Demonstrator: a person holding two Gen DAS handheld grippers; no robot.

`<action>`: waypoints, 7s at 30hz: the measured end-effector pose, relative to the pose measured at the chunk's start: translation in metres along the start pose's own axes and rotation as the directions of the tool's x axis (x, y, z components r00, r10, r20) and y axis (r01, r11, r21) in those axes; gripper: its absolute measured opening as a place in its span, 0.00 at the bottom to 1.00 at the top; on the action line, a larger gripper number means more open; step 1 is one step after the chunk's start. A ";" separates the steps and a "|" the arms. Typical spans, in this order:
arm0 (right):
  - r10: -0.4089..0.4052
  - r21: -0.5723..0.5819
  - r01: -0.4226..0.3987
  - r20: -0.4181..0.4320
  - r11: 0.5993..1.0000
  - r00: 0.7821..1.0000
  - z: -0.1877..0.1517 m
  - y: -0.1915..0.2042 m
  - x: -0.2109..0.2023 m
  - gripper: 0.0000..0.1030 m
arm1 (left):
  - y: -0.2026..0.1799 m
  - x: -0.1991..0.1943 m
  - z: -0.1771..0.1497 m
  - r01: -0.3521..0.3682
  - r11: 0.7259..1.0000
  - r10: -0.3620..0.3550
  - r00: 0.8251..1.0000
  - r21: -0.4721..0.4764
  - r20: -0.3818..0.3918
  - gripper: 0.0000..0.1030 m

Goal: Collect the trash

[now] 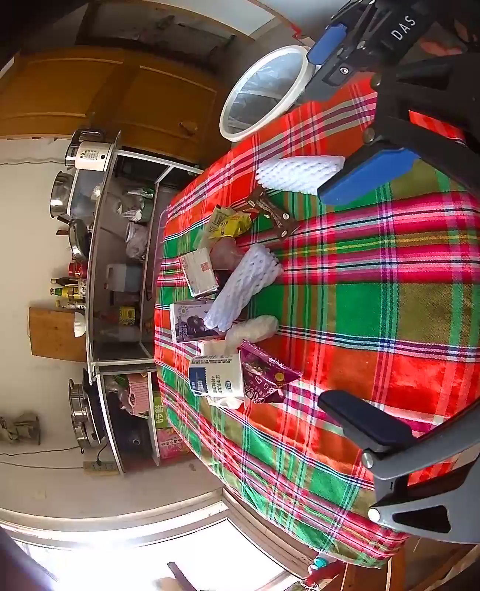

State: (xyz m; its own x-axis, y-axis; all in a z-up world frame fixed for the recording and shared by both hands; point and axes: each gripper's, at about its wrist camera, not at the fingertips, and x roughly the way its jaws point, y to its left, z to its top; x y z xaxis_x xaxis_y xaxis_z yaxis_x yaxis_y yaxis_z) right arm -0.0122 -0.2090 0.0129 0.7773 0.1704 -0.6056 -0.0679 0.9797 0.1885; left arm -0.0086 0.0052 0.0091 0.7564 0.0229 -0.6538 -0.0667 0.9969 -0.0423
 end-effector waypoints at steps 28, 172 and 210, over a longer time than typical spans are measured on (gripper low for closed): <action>-0.001 0.000 0.001 -0.002 1.000 1.000 0.000 -0.001 0.001 0.84 | 0.002 -0.002 -0.001 -0.001 1.000 0.001 1.000 -0.001 0.003 0.98; 0.217 0.095 -0.207 -0.118 0.974 0.969 0.035 -0.035 0.047 0.23 | 0.047 0.105 0.025 0.002 0.998 -0.015 0.982 -0.069 -0.187 0.77; 0.016 0.174 -0.010 -0.033 0.985 0.999 0.068 -0.135 0.019 0.23 | -0.137 0.060 0.092 0.458 0.874 -0.450 0.889 0.160 -0.087 0.46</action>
State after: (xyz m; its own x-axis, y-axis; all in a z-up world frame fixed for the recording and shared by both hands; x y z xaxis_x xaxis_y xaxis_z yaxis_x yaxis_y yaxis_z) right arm 0.0541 -0.3448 0.0286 0.7554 0.1891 -0.6274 0.0344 0.9447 0.3261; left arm 0.1060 -0.1227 0.0454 0.6455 -0.4344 -0.6282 0.3923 0.8943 -0.2153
